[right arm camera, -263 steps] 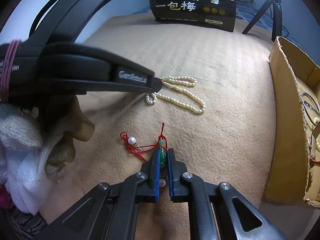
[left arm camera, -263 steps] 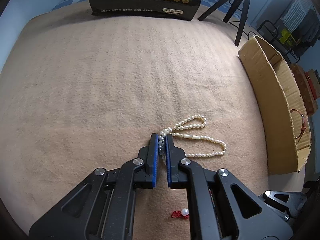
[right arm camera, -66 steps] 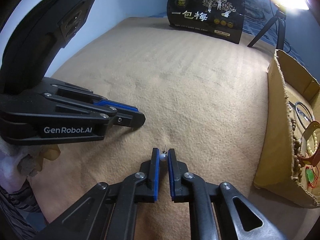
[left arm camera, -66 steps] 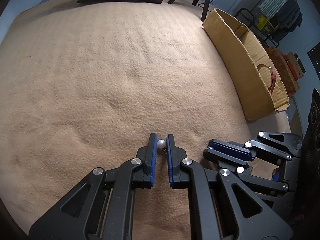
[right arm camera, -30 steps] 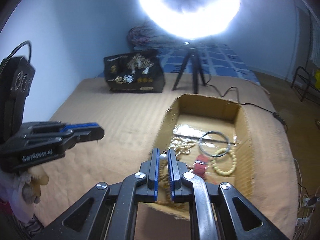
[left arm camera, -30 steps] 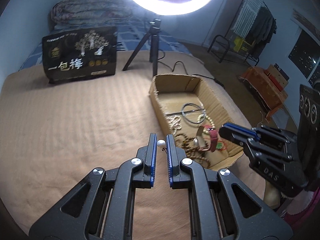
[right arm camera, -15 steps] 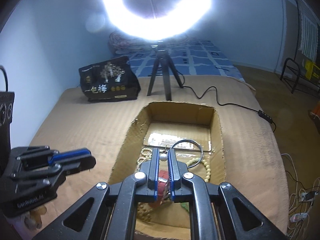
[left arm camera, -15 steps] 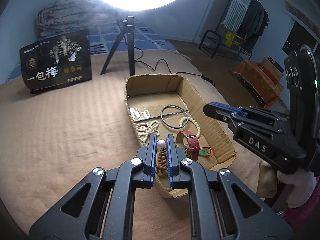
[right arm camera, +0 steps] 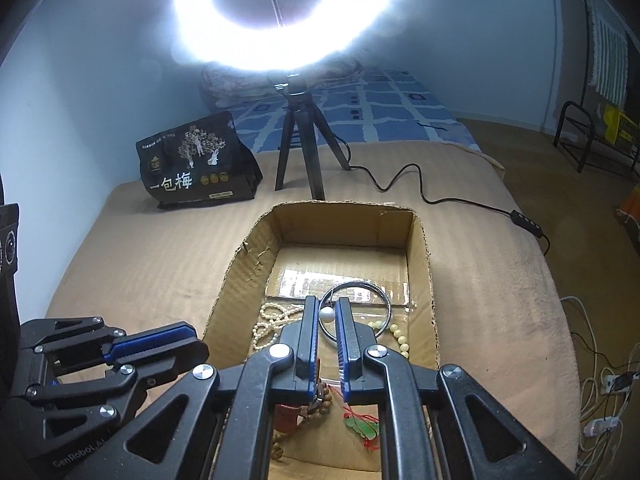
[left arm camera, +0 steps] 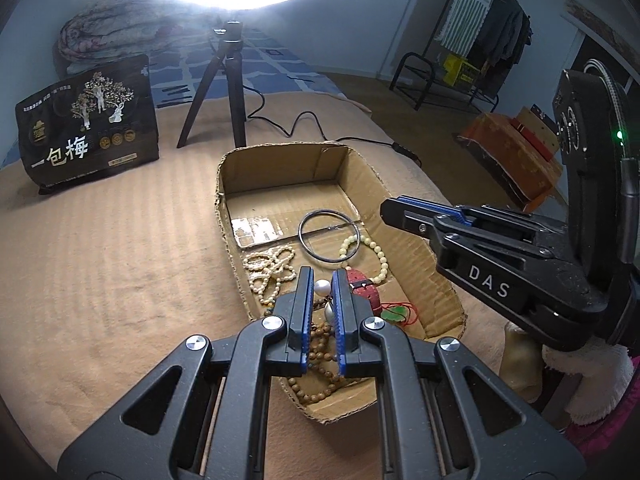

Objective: Organize jewelry
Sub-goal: 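Open right tool dropping earring into box while left tool releases its earring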

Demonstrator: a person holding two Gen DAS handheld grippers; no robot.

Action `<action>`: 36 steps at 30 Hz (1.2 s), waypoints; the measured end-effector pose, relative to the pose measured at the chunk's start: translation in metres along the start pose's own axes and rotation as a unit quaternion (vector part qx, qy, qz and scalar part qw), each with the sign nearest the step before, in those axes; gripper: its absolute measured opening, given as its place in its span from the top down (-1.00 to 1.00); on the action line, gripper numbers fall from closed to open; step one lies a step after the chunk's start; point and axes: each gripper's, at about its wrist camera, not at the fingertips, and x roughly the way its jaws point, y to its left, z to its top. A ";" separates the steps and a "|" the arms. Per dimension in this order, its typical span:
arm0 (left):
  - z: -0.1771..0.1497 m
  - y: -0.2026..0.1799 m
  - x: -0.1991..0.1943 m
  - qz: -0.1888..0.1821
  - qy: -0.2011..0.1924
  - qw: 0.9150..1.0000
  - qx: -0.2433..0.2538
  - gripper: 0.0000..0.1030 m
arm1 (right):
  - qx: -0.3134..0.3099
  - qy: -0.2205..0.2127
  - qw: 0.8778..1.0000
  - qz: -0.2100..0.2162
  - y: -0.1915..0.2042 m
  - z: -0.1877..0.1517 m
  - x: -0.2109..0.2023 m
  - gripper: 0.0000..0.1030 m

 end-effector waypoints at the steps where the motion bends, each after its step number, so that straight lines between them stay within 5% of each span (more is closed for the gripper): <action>1: 0.000 -0.001 0.000 0.001 0.000 1.000 0.001 0.85 | 0.002 0.001 1.000 0.000 0.000 0.000 0.000 0.87; 6: -0.001 -0.003 0.001 0.012 -0.001 1.000 0.005 0.85 | 0.012 -0.002 1.000 0.000 -0.003 0.000 0.000 0.49; 26: -0.009 -0.004 -0.030 0.026 -0.020 0.999 0.013 0.84 | 0.011 -0.020 1.000 -0.009 0.003 -0.005 -0.023 0.42; 36: -0.021 -0.005 -0.069 0.039 -0.043 0.998 0.021 0.84 | 0.006 -0.036 0.999 -0.014 0.017 -0.016 -0.057 0.23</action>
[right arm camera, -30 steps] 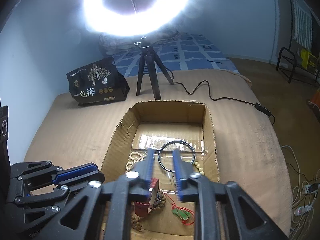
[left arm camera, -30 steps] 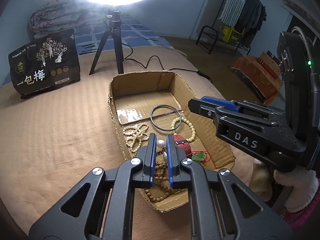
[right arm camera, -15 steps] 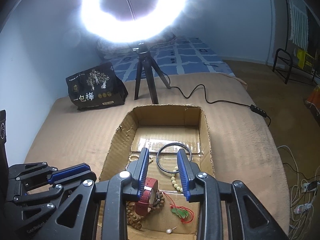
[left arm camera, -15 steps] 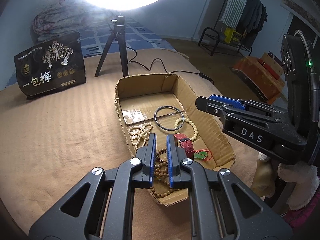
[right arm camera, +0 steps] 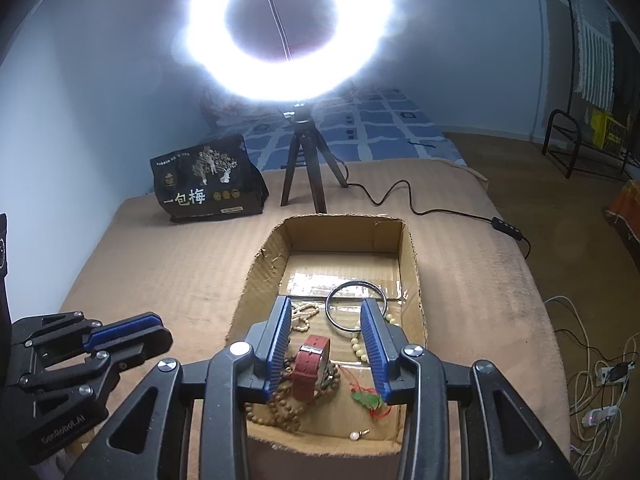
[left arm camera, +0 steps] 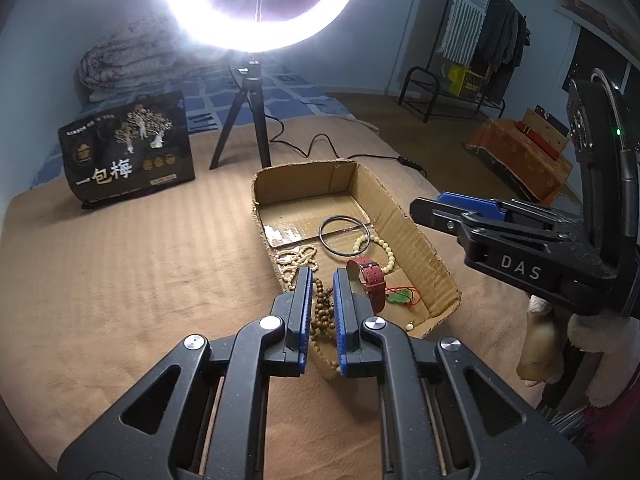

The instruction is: Organize jewelry

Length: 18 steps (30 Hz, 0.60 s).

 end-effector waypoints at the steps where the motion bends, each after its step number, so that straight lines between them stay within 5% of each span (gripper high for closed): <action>1: -0.001 0.001 -0.005 -0.001 -0.003 1.000 -0.001 0.84 | -0.001 -0.002 1.000 -0.002 0.001 0.000 -0.004 0.20; 12: -0.014 -0.004 -0.057 0.003 -0.036 0.999 0.005 0.83 | -0.011 -0.026 0.999 -0.023 0.022 -0.017 -0.052 -0.20; 13: -0.016 -0.005 -0.060 0.004 -0.039 0.999 0.008 0.79 | -0.013 -0.029 0.999 -0.025 0.025 -0.019 -0.056 -0.22; 15: -0.018 -0.005 -0.065 0.004 -0.042 0.999 0.009 0.37 | -0.017 -0.033 0.999 -0.028 0.029 -0.022 -0.065 -0.37; 18: -0.023 -0.006 -0.073 0.006 -0.047 0.999 0.011 0.31 | -0.021 -0.042 0.998 -0.033 0.033 -0.028 -0.076 -0.49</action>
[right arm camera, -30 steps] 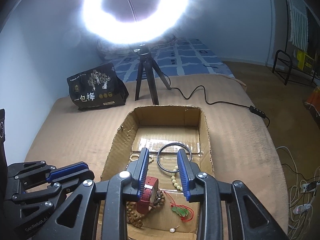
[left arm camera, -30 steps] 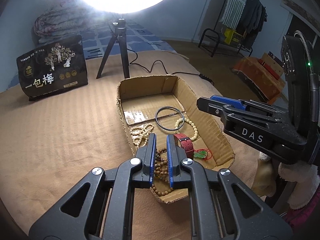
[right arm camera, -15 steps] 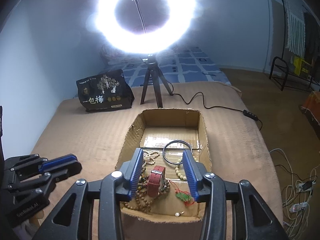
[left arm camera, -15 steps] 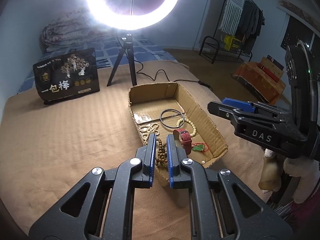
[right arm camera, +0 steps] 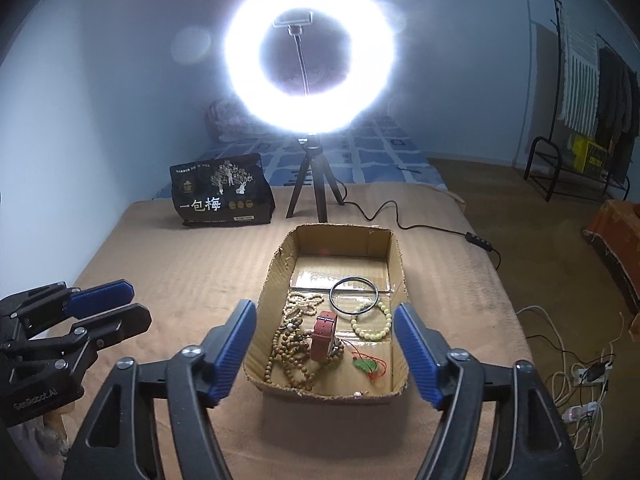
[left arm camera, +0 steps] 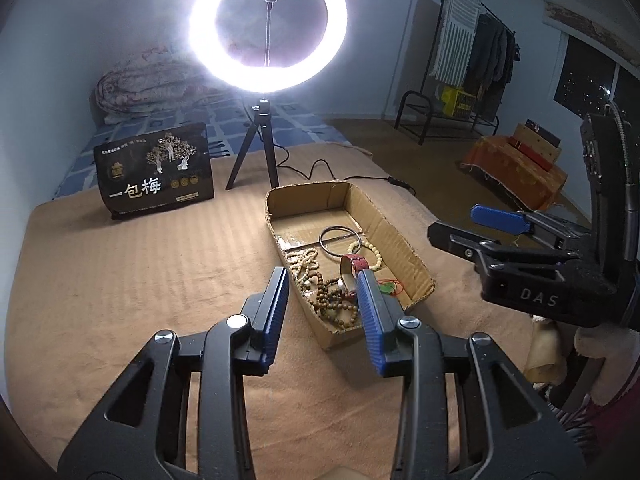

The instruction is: Organize jewelry

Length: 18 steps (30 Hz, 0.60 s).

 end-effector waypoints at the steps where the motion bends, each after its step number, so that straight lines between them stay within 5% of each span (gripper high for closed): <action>1: -0.002 0.000 -0.003 0.002 0.000 1.000 0.001 0.30 | 0.000 -0.002 1.000 0.000 0.001 -0.001 -0.003 -0.51; 6: -0.011 -0.003 -0.015 0.018 -0.011 1.000 0.008 -0.27 | 0.007 -0.012 1.000 -0.007 0.001 -0.008 -0.015 -0.74; 12: -0.017 -0.009 -0.026 0.029 -0.022 0.999 0.025 -0.57 | 0.008 -0.022 1.000 -0.020 0.004 -0.015 -0.022 -0.93; 18: -0.021 -0.016 -0.027 0.054 -0.020 0.997 0.044 -0.67 | 0.005 -0.032 0.999 -0.032 0.004 -0.017 -0.026 -1.00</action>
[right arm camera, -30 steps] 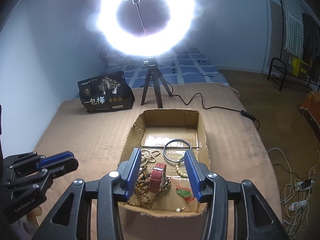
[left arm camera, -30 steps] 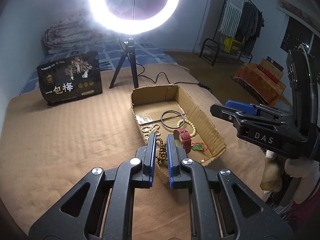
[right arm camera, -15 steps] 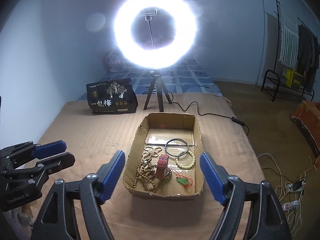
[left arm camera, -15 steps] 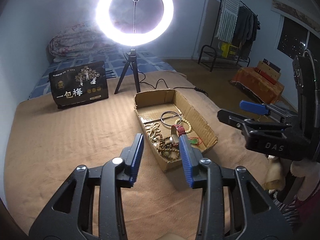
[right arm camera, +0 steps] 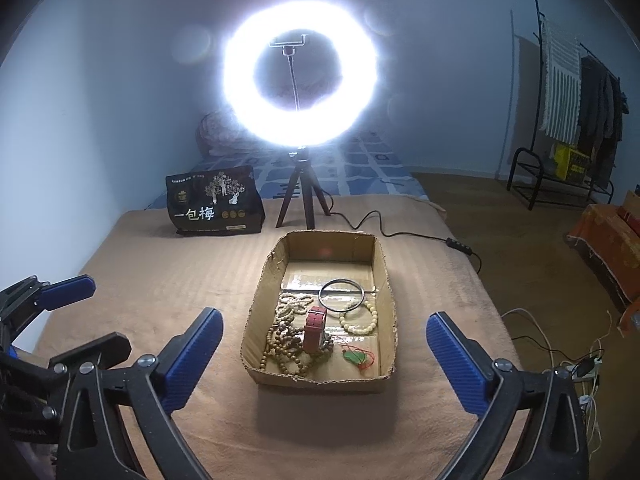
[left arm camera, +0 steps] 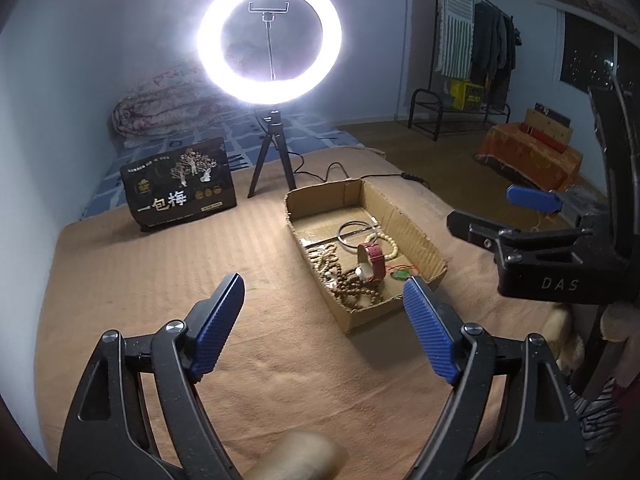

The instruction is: Organize jewelry

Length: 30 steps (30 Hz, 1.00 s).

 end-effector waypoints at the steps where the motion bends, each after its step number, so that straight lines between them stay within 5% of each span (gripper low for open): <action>1: 0.000 -0.001 -0.001 0.003 -0.001 1.000 0.001 -0.70 | 0.001 -0.002 1.000 -0.002 0.000 0.000 -0.001 -1.00; 8: 0.000 -0.001 -0.006 0.021 -0.011 1.000 -0.001 -0.96 | 0.009 -0.012 1.000 -0.007 -0.001 0.001 -0.003 -1.00; 30: 0.002 0.004 -0.005 0.044 -0.010 0.999 -0.002 -0.98 | 0.003 -0.018 1.000 -0.021 0.000 -0.001 -0.002 -1.00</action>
